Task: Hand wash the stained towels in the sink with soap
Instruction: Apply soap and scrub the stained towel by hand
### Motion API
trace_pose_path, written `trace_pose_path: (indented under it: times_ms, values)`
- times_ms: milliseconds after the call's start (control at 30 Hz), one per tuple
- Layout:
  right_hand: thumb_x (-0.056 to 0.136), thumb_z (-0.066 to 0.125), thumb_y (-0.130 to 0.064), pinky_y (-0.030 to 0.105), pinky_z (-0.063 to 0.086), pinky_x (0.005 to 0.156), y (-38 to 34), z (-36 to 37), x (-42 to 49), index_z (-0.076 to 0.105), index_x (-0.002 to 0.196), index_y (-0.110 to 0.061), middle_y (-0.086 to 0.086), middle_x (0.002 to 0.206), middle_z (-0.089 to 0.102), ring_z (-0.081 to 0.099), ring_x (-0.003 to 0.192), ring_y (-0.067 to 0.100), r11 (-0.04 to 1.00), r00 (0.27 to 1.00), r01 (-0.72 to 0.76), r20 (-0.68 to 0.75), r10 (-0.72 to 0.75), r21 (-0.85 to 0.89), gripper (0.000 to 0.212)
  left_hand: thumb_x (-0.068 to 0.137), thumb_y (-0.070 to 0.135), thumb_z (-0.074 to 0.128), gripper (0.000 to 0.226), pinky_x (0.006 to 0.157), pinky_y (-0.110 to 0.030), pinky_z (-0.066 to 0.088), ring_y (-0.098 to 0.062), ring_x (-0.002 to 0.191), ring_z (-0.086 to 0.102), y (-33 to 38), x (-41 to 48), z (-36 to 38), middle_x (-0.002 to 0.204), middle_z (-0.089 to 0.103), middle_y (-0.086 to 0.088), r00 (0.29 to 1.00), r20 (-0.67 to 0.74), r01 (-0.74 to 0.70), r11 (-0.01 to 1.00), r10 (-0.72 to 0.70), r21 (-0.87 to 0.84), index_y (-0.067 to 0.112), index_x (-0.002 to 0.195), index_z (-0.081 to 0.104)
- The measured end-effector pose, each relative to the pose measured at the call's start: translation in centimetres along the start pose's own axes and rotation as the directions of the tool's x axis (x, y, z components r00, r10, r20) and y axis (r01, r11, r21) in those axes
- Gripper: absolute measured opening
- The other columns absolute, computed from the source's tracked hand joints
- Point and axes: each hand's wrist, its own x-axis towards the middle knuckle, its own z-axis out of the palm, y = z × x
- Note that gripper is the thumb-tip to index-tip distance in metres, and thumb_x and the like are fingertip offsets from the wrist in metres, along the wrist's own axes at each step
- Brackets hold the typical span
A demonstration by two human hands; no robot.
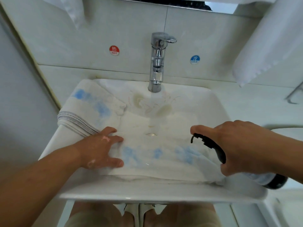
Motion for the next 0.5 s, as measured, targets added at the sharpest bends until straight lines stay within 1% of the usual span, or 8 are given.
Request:
trace_pose_path:
  times_ms: [100,167,233,300,333,400,467,500]
  values:
    - [0.062,0.072,-0.043,0.034,0.054,0.065,0.0,0.2,0.1,0.013,0.133,-0.057,-0.008,0.081,0.054,0.052,0.068,0.011,1.0,1.0,-0.003,0.025,0.003,-0.001,0.094,0.078,0.074,0.065,0.096,0.117,-0.023,0.022,-0.016,0.151,0.025,0.1,0.0,0.0,0.166,0.004,0.005,1.0,-0.003,0.004,1.0,-0.004,-0.007,0.035,0.157,0.027]
    - [0.063,0.073,-0.045,0.031,0.052,0.064,0.1,0.1,0.2,0.01,0.137,-0.058,-0.008,0.082,0.054,0.052,0.068,0.008,1.0,0.999,-0.021,0.03,0.021,-0.005,0.097,0.078,0.074,0.065,0.096,0.117,-0.023,0.023,-0.016,0.15,0.027,0.1,-0.1,0.1,0.166,0.004,0.005,1.0,-0.006,0.002,1.0,-0.002,-0.004,0.035,0.157,0.027]
    - [0.065,0.073,-0.046,0.025,0.047,0.059,0.3,-0.1,0.3,-0.003,0.144,-0.061,-0.011,0.08,0.055,0.052,0.066,0.007,0.999,0.999,-0.045,0.029,0.045,0.009,0.111,0.078,0.075,0.065,0.096,0.118,-0.023,0.023,-0.016,0.15,0.028,0.1,-0.1,0.1,0.166,0.004,0.005,1.0,-0.006,0.002,1.0,-0.002,-0.006,0.035,0.157,0.027]
    - [0.065,0.074,-0.047,0.023,0.044,0.058,0.9,-0.7,0.8,-0.019,0.145,-0.063,-0.011,0.077,0.056,0.054,0.065,0.007,0.994,0.996,-0.084,0.031,0.082,0.066,0.124,0.078,0.075,0.065,0.096,0.117,-0.023,0.023,-0.016,0.149,0.028,0.0,-0.1,0.0,0.166,0.003,0.006,1.0,-0.006,0.005,1.0,-0.005,-0.012,0.036,0.157,0.027]
    - [0.065,0.076,-0.047,0.024,0.045,0.059,1.2,-1.1,1.2,-0.023,0.144,-0.062,-0.01,0.077,0.055,0.055,0.065,0.007,0.987,0.994,-0.109,0.025,0.107,0.116,0.128,0.077,0.075,0.066,0.096,0.117,-0.023,0.024,-0.016,0.148,0.03,0.0,-0.1,0.0,0.165,0.003,0.007,1.0,-0.006,0.009,1.0,-0.009,-0.013,0.036,0.156,0.027]
    - [0.066,0.082,-0.045,0.025,0.045,0.058,2.1,-2.0,2.5,-0.018,0.15,-0.057,-0.007,0.076,0.054,0.055,0.064,0.009,0.948,0.984,-0.157,-0.042,0.175,0.275,0.131,0.076,0.075,0.067,0.096,0.116,-0.024,0.028,-0.017,0.143,0.038,0.1,-0.1,-0.1,0.164,0.002,0.008,1.0,-0.013,0.018,1.0,-0.018,-0.015,0.037,0.155,0.028]
    - [0.067,0.086,-0.04,0.026,0.046,0.058,2.9,-2.3,4.8,-0.01,0.156,-0.048,-0.005,0.081,0.059,0.059,0.068,0.013,0.849,0.952,-0.171,-0.138,0.274,0.501,0.132,0.074,0.075,0.069,0.096,0.113,-0.026,0.032,-0.019,0.134,0.047,0.2,-0.2,-0.2,0.162,0.004,0.008,0.999,-0.03,0.031,0.999,-0.031,-0.021,0.038,0.153,0.031]
    - [0.066,0.089,-0.038,0.027,0.046,0.063,3.0,-2.0,6.3,-0.008,0.158,-0.045,-0.006,0.09,0.061,0.061,0.075,0.016,0.782,0.931,-0.152,-0.177,0.318,0.605,0.133,0.073,0.075,0.069,0.096,0.111,-0.027,0.035,-0.019,0.127,0.052,0.1,-0.2,-0.2,0.159,0.007,0.008,0.998,-0.048,0.039,0.999,-0.041,-0.03,0.038,0.153,0.031]
